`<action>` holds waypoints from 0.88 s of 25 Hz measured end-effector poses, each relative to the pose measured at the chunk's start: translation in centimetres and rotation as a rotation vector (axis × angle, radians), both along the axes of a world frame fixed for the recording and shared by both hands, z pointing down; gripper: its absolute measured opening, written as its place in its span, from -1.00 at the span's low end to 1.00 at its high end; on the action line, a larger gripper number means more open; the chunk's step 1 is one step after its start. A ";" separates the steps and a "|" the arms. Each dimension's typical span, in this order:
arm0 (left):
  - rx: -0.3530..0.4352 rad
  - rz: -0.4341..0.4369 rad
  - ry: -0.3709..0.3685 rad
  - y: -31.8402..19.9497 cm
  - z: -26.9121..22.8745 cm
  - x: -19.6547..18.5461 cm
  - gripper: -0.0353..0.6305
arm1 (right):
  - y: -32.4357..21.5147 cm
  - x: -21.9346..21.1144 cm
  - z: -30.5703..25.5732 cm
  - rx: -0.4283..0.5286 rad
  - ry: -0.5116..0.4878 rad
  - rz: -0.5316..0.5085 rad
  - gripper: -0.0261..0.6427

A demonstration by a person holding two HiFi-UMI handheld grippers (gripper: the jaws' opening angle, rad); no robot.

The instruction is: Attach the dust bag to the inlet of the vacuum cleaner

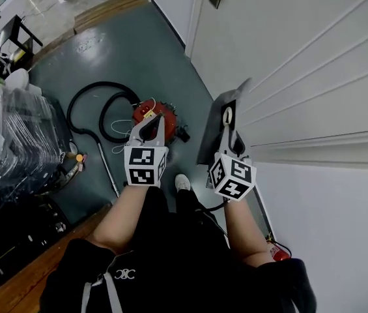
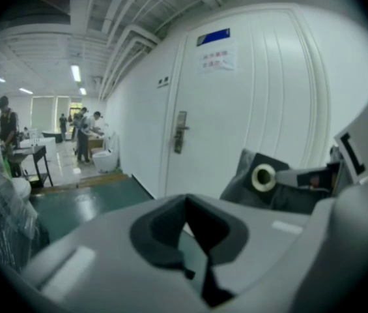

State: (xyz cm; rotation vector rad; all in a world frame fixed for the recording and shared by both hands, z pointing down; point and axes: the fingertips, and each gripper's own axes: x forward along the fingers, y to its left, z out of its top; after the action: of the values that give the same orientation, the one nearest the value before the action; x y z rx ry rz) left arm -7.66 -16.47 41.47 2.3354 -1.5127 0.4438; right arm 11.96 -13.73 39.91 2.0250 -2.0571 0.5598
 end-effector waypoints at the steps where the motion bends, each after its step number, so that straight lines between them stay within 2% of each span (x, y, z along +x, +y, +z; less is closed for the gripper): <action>1: -0.004 0.011 -0.008 -0.4 0.6 0.2 -0.89 | -0.1 0.2 0.8 -0.009 0.000 0.015 -0.85; 8: -0.066 0.079 -0.019 -2.0 7.2 2.3 -0.89 | -0.3 2.2 8.6 -0.086 -0.012 0.147 -0.86; 11: -0.078 0.085 -0.045 -2.6 11.2 2.5 -0.89 | -0.1 2.3 13.0 -0.117 -0.013 0.162 -0.85; 15: -0.111 0.088 -0.064 -3.5 17.7 2.5 -0.89 | 0.4 2.7 20.0 -0.185 -0.007 0.173 -0.86; 22: -0.183 0.143 -0.127 -2.6 30.4 2.5 -0.89 | 1.5 2.1 32.7 -0.276 -0.013 0.205 -0.86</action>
State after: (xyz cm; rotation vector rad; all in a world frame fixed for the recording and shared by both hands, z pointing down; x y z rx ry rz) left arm -5.19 -19.10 71.87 2.3163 -1.3003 0.7467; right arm 14.07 -12.27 72.58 2.0782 -1.6785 0.8442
